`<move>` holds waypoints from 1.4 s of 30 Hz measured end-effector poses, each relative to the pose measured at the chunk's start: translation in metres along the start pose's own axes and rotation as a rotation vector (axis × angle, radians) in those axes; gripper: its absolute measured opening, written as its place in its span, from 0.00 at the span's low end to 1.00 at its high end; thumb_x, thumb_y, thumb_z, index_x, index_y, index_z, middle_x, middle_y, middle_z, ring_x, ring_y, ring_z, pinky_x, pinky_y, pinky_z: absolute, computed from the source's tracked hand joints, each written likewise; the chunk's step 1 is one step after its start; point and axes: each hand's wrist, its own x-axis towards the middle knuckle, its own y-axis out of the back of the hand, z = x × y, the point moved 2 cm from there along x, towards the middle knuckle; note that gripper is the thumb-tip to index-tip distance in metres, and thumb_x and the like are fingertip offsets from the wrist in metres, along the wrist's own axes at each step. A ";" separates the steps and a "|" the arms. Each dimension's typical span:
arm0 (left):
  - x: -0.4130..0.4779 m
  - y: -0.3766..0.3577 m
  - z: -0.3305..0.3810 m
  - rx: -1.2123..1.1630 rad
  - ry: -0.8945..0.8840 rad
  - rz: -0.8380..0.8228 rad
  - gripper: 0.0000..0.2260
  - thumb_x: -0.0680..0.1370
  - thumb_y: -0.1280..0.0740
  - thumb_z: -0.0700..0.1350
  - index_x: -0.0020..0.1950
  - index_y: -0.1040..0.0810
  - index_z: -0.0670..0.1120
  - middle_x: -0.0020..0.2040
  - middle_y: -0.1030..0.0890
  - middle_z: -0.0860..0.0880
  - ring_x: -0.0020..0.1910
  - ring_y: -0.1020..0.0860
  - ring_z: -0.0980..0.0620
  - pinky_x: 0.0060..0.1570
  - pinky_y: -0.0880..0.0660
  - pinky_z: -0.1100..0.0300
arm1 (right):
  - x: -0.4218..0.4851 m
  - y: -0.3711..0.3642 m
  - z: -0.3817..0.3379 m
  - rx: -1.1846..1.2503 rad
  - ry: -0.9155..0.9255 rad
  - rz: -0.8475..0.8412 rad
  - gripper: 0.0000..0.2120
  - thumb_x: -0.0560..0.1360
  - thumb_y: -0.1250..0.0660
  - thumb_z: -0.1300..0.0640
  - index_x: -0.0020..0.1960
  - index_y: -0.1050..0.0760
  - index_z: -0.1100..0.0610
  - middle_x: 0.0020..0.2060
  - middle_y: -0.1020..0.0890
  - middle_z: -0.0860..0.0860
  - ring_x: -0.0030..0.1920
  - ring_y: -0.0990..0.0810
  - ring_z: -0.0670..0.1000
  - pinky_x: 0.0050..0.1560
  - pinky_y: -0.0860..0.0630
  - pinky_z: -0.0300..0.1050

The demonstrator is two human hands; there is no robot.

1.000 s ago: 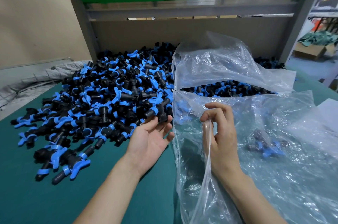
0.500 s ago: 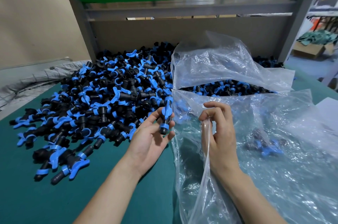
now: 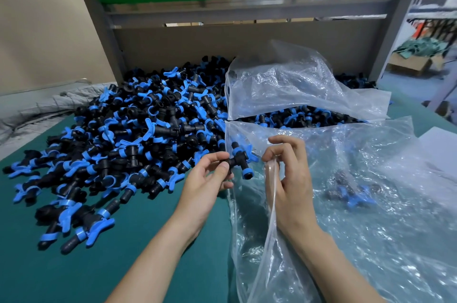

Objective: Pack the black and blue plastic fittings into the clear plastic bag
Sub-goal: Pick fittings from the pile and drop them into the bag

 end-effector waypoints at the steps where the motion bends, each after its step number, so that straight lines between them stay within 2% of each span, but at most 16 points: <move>1: -0.001 -0.001 0.000 0.066 -0.027 0.014 0.08 0.81 0.35 0.39 0.55 0.20 0.49 0.44 0.18 0.50 0.42 0.18 0.54 0.45 0.20 0.61 | 0.000 0.000 0.000 -0.004 0.003 0.001 0.06 0.76 0.44 0.58 0.47 0.28 0.53 0.54 0.28 0.49 0.59 0.28 0.43 0.58 0.32 0.32; 5: -0.009 -0.009 0.001 0.361 -0.198 -0.030 0.09 0.80 0.34 0.45 0.51 0.20 0.59 0.44 0.17 0.57 0.41 0.20 0.57 0.45 0.24 0.66 | 0.003 0.001 -0.003 -0.036 0.047 0.000 0.06 0.76 0.43 0.61 0.47 0.26 0.57 0.54 0.28 0.50 0.59 0.27 0.42 0.56 0.31 0.33; 8: -0.009 -0.032 0.001 0.572 -0.292 -0.143 0.07 0.80 0.34 0.45 0.51 0.20 0.58 0.45 0.16 0.56 0.41 0.19 0.56 0.44 0.23 0.63 | 0.004 0.001 -0.009 -0.056 0.124 -0.030 0.05 0.76 0.41 0.61 0.47 0.26 0.58 0.56 0.27 0.51 0.58 0.26 0.47 0.55 0.26 0.44; 10: -0.011 -0.054 0.006 0.783 -0.410 -0.166 0.11 0.80 0.38 0.41 0.41 0.21 0.52 0.36 0.19 0.55 0.34 0.23 0.57 0.35 0.25 0.65 | 0.002 0.001 -0.013 -0.066 0.162 -0.053 0.04 0.75 0.39 0.62 0.47 0.27 0.56 0.57 0.27 0.50 0.57 0.25 0.51 0.53 0.25 0.53; 11: -0.014 -0.060 0.007 0.757 -0.462 -0.163 0.17 0.81 0.43 0.38 0.36 0.22 0.49 0.32 0.21 0.54 0.32 0.24 0.58 0.32 0.26 0.67 | 0.002 0.001 -0.014 -0.067 0.174 -0.057 0.05 0.74 0.39 0.62 0.48 0.27 0.54 0.58 0.27 0.49 0.57 0.24 0.52 0.53 0.25 0.55; 13: -0.013 -0.079 0.007 0.570 -0.341 -0.226 0.23 0.84 0.52 0.35 0.36 0.25 0.49 0.32 0.25 0.54 0.29 0.23 0.64 0.29 0.28 0.73 | 0.002 0.002 -0.015 -0.068 0.176 -0.041 0.06 0.74 0.39 0.62 0.48 0.28 0.52 0.57 0.27 0.49 0.55 0.24 0.53 0.52 0.25 0.57; 14: -0.013 -0.089 0.006 0.568 -0.286 -0.348 0.22 0.84 0.53 0.34 0.39 0.28 0.51 0.36 0.27 0.55 0.28 0.24 0.70 0.29 0.30 0.76 | 0.002 0.004 -0.014 -0.068 0.166 -0.023 0.07 0.74 0.39 0.62 0.48 0.28 0.52 0.57 0.27 0.49 0.55 0.23 0.53 0.52 0.25 0.57; 15: -0.012 -0.094 0.004 0.440 -0.178 -0.363 0.20 0.85 0.52 0.34 0.40 0.32 0.52 0.39 0.29 0.56 0.27 0.26 0.74 0.28 0.31 0.78 | 0.003 0.005 -0.013 -0.065 0.149 -0.004 0.06 0.74 0.40 0.62 0.48 0.27 0.53 0.57 0.27 0.48 0.55 0.23 0.52 0.52 0.25 0.58; 19: -0.006 -0.087 0.013 0.285 -0.011 -0.282 0.21 0.83 0.48 0.35 0.33 0.29 0.46 0.27 0.27 0.53 0.23 0.27 0.62 0.25 0.30 0.70 | 0.001 0.005 -0.008 -0.049 0.119 -0.016 0.05 0.74 0.40 0.61 0.47 0.26 0.56 0.56 0.27 0.49 0.55 0.23 0.52 0.53 0.25 0.57; 22: 0.001 -0.058 0.012 0.105 -0.006 -0.125 0.10 0.81 0.42 0.33 0.46 0.23 0.43 0.37 0.19 0.49 0.33 0.21 0.58 0.32 0.26 0.66 | -0.002 -0.001 -0.006 -0.087 0.133 -0.065 0.06 0.75 0.41 0.61 0.48 0.26 0.57 0.56 0.27 0.50 0.55 0.23 0.53 0.53 0.24 0.54; 25: -0.002 -0.003 0.003 0.444 -0.238 0.085 0.12 0.82 0.40 0.42 0.52 0.22 0.58 0.43 0.17 0.55 0.31 0.24 0.57 0.29 0.27 0.60 | -0.004 -0.003 -0.003 -0.076 0.102 -0.086 0.06 0.76 0.41 0.63 0.47 0.26 0.56 0.55 0.27 0.48 0.53 0.24 0.50 0.53 0.25 0.47; 27: -0.003 0.022 0.001 0.700 -0.273 0.210 0.11 0.82 0.42 0.46 0.52 0.24 0.61 0.43 0.18 0.58 0.28 0.29 0.56 0.29 0.32 0.57 | -0.005 -0.004 0.002 -0.061 0.059 -0.083 0.06 0.76 0.40 0.65 0.46 0.26 0.57 0.54 0.28 0.47 0.53 0.24 0.49 0.53 0.26 0.44; 30: -0.003 0.031 0.002 0.903 -0.313 0.368 0.09 0.81 0.43 0.46 0.53 0.26 0.59 0.49 0.20 0.56 0.43 0.24 0.51 0.41 0.28 0.52 | -0.006 -0.005 0.006 -0.048 0.014 -0.086 0.07 0.76 0.39 0.67 0.46 0.26 0.58 0.53 0.28 0.48 0.54 0.24 0.49 0.54 0.27 0.42; 33: -0.004 0.028 0.002 1.096 -0.332 0.458 0.09 0.81 0.40 0.43 0.59 0.25 0.50 0.54 0.23 0.51 0.54 0.27 0.48 0.53 0.28 0.50 | -0.006 -0.005 0.007 -0.039 -0.007 -0.093 0.07 0.76 0.40 0.67 0.46 0.26 0.57 0.53 0.28 0.47 0.55 0.24 0.48 0.54 0.29 0.39; 38: 0.006 0.032 -0.005 1.493 -0.249 0.397 0.17 0.81 0.40 0.49 0.70 0.29 0.49 0.61 0.26 0.49 0.58 0.29 0.46 0.56 0.33 0.51 | -0.006 -0.006 0.008 -0.049 -0.022 -0.101 0.07 0.76 0.40 0.67 0.46 0.27 0.57 0.53 0.28 0.48 0.54 0.25 0.48 0.52 0.30 0.38; 42: 0.014 0.029 -0.004 1.626 -0.236 0.425 0.17 0.81 0.40 0.52 0.68 0.28 0.47 0.57 0.25 0.48 0.55 0.28 0.46 0.53 0.33 0.51 | -0.006 -0.008 0.008 -0.069 -0.024 -0.114 0.09 0.76 0.39 0.70 0.46 0.26 0.58 0.53 0.28 0.48 0.52 0.25 0.48 0.49 0.31 0.37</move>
